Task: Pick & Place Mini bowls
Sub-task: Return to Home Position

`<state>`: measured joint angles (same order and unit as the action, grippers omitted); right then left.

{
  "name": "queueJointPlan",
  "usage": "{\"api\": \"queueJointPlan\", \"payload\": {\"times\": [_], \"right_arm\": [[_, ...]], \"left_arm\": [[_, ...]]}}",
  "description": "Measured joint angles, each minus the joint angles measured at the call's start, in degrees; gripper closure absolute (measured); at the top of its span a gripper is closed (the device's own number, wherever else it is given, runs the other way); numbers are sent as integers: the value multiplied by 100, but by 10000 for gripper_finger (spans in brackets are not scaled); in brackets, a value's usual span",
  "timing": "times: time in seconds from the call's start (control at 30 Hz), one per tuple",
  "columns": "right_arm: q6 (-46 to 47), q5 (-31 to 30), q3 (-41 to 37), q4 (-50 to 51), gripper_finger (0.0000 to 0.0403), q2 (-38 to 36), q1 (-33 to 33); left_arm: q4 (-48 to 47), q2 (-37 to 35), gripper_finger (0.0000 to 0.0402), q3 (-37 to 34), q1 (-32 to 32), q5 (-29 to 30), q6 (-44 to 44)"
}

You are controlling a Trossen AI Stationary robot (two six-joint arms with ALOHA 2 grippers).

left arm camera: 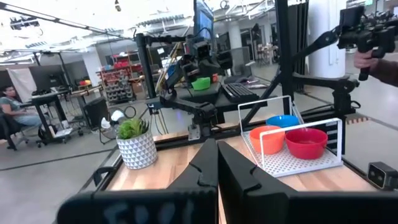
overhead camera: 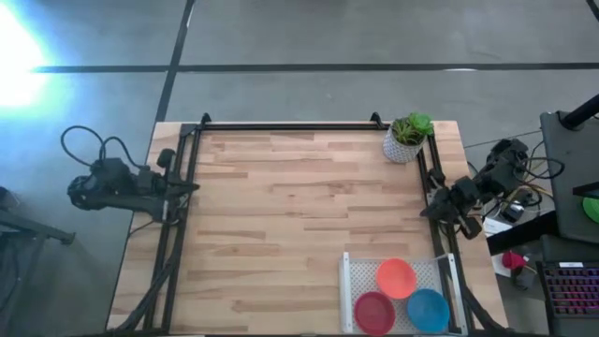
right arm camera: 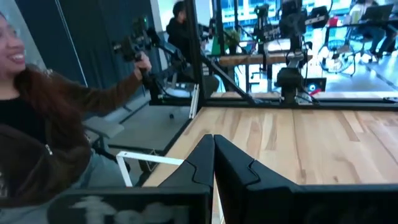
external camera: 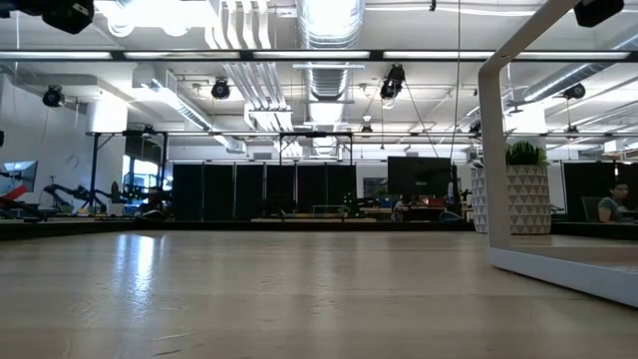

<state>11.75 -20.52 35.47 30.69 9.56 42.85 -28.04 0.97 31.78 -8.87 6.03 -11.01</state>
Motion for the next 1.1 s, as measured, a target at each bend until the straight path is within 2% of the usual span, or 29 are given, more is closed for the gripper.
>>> {"api": "queueJointPlan", "payload": {"times": [0.3,0.7,1.1], "right_arm": [[1,3,-298,29,394,-930,0],[-121,106,-293,-137,394,-919,2],[-545,100,-1459,-1390,394,-933,0]], "left_arm": [[73,-76,401,-3,1,154,37],[527,-79,402,-82,1,155,13],[1465,-85,402,-1017,1,180,-90]]}}
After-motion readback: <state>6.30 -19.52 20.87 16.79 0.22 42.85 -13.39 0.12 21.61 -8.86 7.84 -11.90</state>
